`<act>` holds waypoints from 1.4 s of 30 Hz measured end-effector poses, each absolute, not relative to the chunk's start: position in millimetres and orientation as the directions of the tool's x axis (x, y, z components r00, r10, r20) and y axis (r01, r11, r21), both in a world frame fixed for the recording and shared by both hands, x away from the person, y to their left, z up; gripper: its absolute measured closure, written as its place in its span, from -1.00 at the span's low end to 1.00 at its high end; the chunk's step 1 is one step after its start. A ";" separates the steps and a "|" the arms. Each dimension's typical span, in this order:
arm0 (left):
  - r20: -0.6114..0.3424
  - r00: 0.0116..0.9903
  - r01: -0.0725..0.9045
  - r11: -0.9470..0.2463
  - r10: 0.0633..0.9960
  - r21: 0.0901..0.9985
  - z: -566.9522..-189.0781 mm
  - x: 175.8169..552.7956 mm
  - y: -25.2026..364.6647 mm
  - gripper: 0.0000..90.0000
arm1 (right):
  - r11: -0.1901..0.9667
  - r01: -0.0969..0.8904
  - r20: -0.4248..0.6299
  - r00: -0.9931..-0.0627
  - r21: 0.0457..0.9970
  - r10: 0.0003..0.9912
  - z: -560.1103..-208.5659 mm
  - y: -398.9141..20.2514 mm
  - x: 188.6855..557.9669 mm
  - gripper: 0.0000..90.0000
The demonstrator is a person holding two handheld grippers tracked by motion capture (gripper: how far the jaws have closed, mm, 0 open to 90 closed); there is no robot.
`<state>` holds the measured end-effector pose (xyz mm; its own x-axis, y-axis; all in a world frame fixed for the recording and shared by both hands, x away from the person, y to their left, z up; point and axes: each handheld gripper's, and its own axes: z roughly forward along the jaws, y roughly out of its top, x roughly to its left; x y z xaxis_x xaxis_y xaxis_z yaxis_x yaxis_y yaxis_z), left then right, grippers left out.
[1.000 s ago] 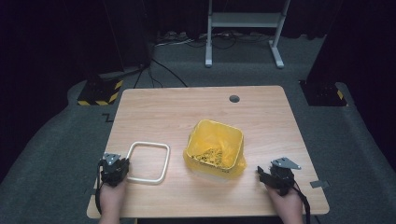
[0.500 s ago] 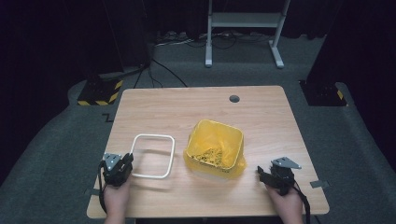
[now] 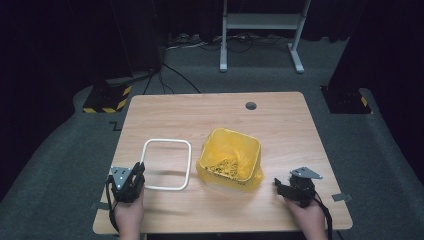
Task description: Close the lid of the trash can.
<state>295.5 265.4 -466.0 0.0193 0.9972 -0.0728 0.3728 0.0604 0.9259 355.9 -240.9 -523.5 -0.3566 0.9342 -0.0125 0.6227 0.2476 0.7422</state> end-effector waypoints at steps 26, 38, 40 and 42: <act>-0.084 0.167 0.278 0.035 0.982 0.960 -421.1 311.7 203.7 0.80 | 0.289 0.409 -0.130 -0.374 0.866 0.918 -506.6 -238.3 338.2 -0.63; -0.068 0.223 0.273 0.005 0.973 0.962 -414.3 324.4 168.8 0.80 | 0.192 0.244 -0.108 -0.321 0.951 0.941 -474.8 -238.6 315.8 -0.67; -0.064 0.230 0.273 -0.001 0.971 0.962 -412.8 326.0 163.7 0.80 | 0.183 0.221 -0.106 -0.318 0.958 0.942 -469.2 -237.4 312.8 -0.67; -0.062 0.238 0.272 -0.006 0.969 0.962 -410.8 327.3 158.6 0.81 | 0.167 0.210 -0.094 -0.321 0.963 0.942 -463.6 -236.4 310.9 -0.67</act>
<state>327.3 158.6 -410.8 0.2383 0.9692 -0.0617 0.2720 -0.0056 0.9623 310.9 -236.4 -463.6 -0.3212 0.9424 -0.0936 0.2100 0.1673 0.9633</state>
